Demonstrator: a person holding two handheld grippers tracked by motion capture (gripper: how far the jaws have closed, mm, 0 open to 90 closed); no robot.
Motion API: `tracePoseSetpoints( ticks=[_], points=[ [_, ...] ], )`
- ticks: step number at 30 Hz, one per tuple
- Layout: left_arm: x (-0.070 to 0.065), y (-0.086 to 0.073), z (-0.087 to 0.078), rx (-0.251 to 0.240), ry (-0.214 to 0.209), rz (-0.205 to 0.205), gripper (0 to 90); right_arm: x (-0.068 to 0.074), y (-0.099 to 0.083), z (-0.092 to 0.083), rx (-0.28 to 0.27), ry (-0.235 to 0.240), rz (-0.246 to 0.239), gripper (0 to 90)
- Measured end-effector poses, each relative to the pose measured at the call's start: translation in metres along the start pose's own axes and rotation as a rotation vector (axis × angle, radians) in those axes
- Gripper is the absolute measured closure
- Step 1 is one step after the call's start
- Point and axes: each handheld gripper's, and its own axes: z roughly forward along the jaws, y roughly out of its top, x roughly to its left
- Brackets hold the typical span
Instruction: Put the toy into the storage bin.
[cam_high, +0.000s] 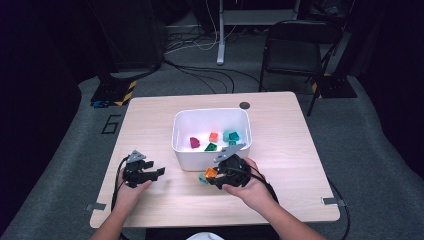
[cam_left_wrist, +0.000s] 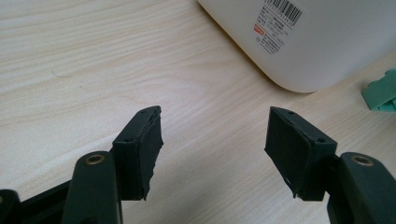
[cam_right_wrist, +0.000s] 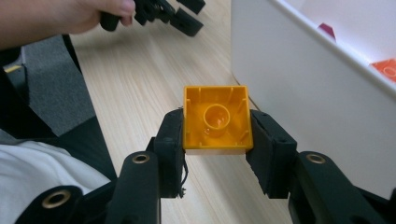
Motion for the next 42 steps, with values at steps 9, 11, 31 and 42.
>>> tracePoseSetpoints(
  ticks=[9,11,31,42],
  points=[
    [0.0,0.0,0.0,0.001,-0.001,0.0,36.0,-0.004,0.023,-0.025,-0.031,0.007,-0.007,58.2],
    [0.0,0.0,0.0,0.0,0.0,0.0,36.0,-0.005,0.028,-0.031,-0.032,0.001,-0.012,58.2],
    [0.001,0.0,0.0,-0.001,-0.003,-0.004,36.0,-0.033,0.077,-0.054,-0.072,-0.065,0.01,58.2],
    [0.002,0.0,0.0,-0.002,-0.003,-0.006,36.0,-0.052,0.095,-0.047,-0.07,-0.112,0.048,58.2]
  ],
)
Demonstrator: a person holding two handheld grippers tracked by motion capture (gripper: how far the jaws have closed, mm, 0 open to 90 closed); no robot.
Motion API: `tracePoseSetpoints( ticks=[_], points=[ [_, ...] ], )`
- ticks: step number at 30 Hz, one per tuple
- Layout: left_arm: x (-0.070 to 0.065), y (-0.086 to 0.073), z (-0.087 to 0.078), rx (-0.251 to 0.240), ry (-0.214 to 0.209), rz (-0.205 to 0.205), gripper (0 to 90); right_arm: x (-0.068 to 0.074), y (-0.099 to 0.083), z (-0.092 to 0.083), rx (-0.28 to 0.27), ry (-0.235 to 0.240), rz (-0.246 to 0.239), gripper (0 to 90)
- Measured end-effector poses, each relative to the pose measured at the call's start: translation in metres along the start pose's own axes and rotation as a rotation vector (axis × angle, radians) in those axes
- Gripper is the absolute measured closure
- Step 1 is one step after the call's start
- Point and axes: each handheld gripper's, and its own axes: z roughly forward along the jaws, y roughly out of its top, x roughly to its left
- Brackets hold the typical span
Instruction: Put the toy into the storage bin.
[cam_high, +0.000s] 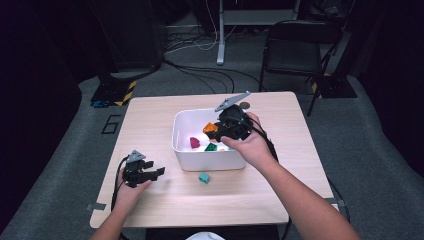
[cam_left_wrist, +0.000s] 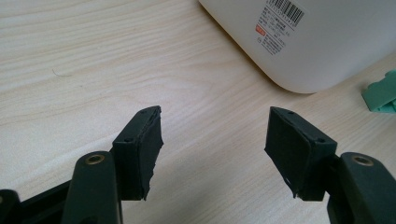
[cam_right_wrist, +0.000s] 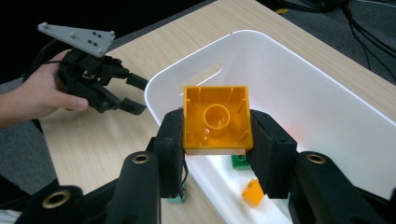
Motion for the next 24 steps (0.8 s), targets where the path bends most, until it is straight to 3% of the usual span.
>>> tracePoseSetpoints(
  ticks=[11,24],
  points=[
    [0.0,0.0,0.0,-0.004,-0.001,-0.001,36.0,-0.018,0.011,0.021,0.002,-0.05,0.012,58.2],
    [0.0,0.0,0.0,-0.006,0.0,0.001,36.0,-0.043,0.014,0.05,0.003,-0.104,0.069,58.2]
  ],
)
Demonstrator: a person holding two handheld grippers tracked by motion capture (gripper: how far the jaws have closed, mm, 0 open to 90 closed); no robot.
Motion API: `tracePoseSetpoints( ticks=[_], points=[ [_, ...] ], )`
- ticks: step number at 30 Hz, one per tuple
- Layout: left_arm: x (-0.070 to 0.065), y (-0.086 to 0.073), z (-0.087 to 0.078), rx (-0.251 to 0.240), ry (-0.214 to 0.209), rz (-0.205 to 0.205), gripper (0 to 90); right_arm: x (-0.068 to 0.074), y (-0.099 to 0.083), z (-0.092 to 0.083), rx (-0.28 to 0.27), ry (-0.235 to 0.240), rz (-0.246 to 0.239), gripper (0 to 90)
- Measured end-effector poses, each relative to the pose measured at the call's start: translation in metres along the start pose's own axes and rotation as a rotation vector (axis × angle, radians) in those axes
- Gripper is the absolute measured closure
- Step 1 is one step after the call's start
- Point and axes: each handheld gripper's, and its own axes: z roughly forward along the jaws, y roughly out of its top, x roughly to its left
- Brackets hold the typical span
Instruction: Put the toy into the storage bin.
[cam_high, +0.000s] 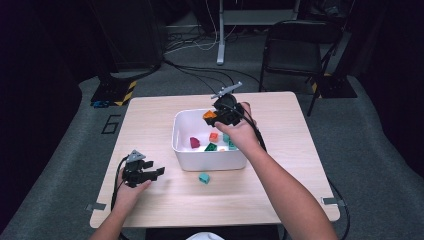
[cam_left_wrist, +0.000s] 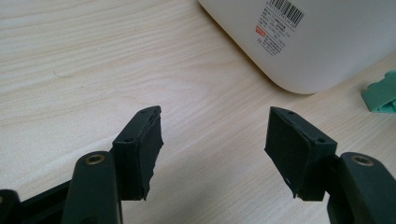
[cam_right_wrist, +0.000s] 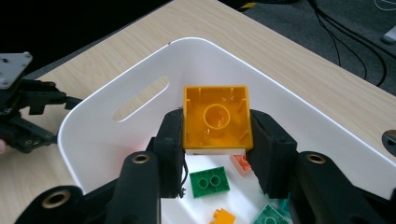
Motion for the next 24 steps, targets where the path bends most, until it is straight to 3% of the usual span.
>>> tracePoseSetpoints(
  ticks=[24],
  points=[
    [0.001,0.0,0.0,0.0,-0.001,0.003,36.0,-0.016,0.004,0.056,0.075,-0.081,0.086,58.0]
  ],
)
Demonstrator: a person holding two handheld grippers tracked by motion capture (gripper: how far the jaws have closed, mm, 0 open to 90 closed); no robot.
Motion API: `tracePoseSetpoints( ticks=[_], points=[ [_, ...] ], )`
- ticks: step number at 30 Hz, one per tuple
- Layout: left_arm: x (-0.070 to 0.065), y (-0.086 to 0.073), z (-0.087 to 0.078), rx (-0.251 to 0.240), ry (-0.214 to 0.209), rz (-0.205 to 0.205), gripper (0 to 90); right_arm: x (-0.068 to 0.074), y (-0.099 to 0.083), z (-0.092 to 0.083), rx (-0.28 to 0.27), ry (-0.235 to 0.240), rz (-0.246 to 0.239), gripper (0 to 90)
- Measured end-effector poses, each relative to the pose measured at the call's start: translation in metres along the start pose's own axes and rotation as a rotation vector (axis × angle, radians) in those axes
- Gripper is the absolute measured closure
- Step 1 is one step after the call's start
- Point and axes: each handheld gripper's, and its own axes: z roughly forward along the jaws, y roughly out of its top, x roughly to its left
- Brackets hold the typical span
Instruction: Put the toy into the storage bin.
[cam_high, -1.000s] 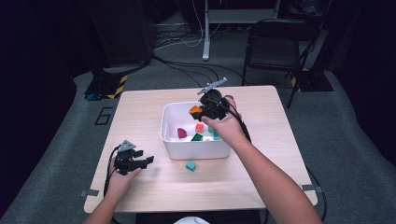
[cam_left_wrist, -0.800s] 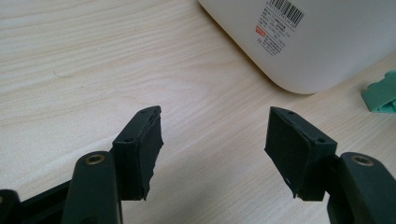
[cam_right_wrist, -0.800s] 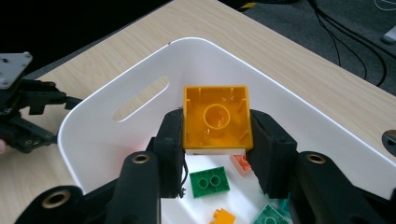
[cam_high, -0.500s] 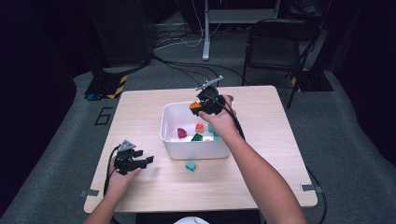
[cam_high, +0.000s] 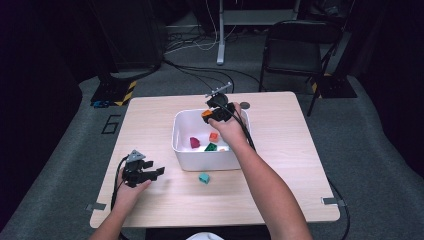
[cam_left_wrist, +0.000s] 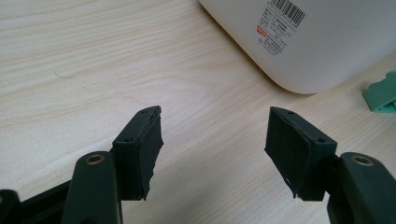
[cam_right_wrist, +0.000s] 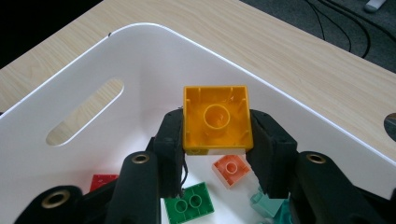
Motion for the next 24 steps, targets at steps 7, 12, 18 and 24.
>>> tracePoseSetpoints(
  ticks=[7,12,18,24],
  points=[
    [0.0,0.0,0.0,0.003,-0.002,0.001,36.0,0.0,-0.001,0.011,0.027,-0.012,0.01,56.6],
    [0.0,0.0,0.0,-0.002,0.001,-0.001,36.0,0.001,-0.001,0.008,0.019,-0.019,0.002,52.9],
    [0.0,0.0,-0.001,-0.001,0.002,-0.002,36.0,0.009,-0.002,-0.013,-0.005,-0.021,-0.057,51.9],
    [-0.001,0.0,0.0,0.002,0.004,0.003,36.0,0.021,-0.011,-0.045,-0.069,0.033,-0.091,49.1]
  ],
)
